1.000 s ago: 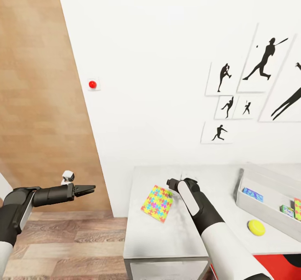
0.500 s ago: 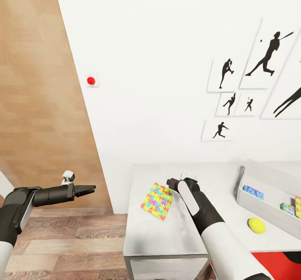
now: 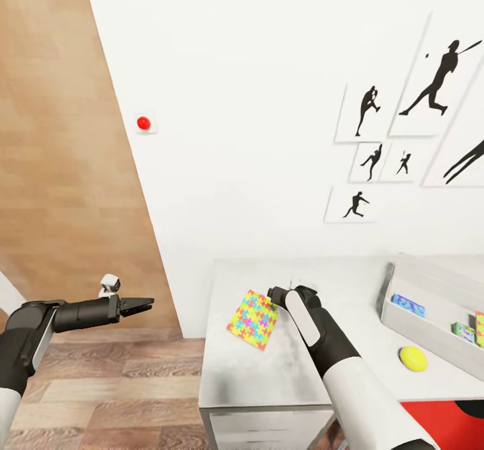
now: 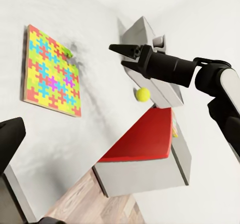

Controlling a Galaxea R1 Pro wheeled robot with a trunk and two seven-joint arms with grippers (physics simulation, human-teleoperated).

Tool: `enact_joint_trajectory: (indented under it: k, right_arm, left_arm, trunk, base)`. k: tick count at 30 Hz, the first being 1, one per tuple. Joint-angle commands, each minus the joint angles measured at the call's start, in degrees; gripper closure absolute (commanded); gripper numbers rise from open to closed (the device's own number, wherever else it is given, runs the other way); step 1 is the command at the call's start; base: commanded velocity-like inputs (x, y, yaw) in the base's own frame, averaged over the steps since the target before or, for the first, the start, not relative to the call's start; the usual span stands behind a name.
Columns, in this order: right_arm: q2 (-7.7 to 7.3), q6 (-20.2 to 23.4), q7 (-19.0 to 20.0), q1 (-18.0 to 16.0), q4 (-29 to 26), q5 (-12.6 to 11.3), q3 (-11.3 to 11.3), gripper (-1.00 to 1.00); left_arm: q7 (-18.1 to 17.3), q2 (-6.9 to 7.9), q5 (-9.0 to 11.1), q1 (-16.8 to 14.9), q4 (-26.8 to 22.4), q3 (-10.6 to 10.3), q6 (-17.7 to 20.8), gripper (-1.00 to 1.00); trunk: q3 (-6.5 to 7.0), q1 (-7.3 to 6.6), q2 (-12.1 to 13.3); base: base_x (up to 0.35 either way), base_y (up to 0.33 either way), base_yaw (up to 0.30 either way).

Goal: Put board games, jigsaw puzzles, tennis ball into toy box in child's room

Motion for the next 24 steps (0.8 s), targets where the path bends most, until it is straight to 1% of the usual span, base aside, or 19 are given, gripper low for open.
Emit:
enact_joint_trajectory:
  k: [1, 14, 24]
  right_arm:
    - [-0.03, 0.06, -0.57, -0.06, -0.07, -0.56, 0.12, -1.00]
    - [-0.13, 0.06, 0.62, -0.06, -0.06, -0.56, 0.09, -1.00]
    - [-0.08, 0.06, 0.76, -0.06, -0.06, -0.56, 0.09, -1.00]
  left_arm:
    - [-0.22, 0.02, -0.02, -0.04, -0.01, -0.01, 0.61, -1.00]
    - [-0.22, 0.02, -0.05, -0.05, 0.04, -0.01, 0.61, -1.00]
    - [-0.15, 0.02, -0.05, -0.04, 0.05, -0.01, 0.61, -1.00]
  trunk:
    - [-0.22, 0.03, -0.13]
    - [-1.43, 0.03, -0.13]
    - [-2.36, 0.03, -0.13]
  base:
    - [0.000, 0.000, 0.000]
    - [0.000, 0.000, 0.000]
    - [0.000, 0.000, 0.000]
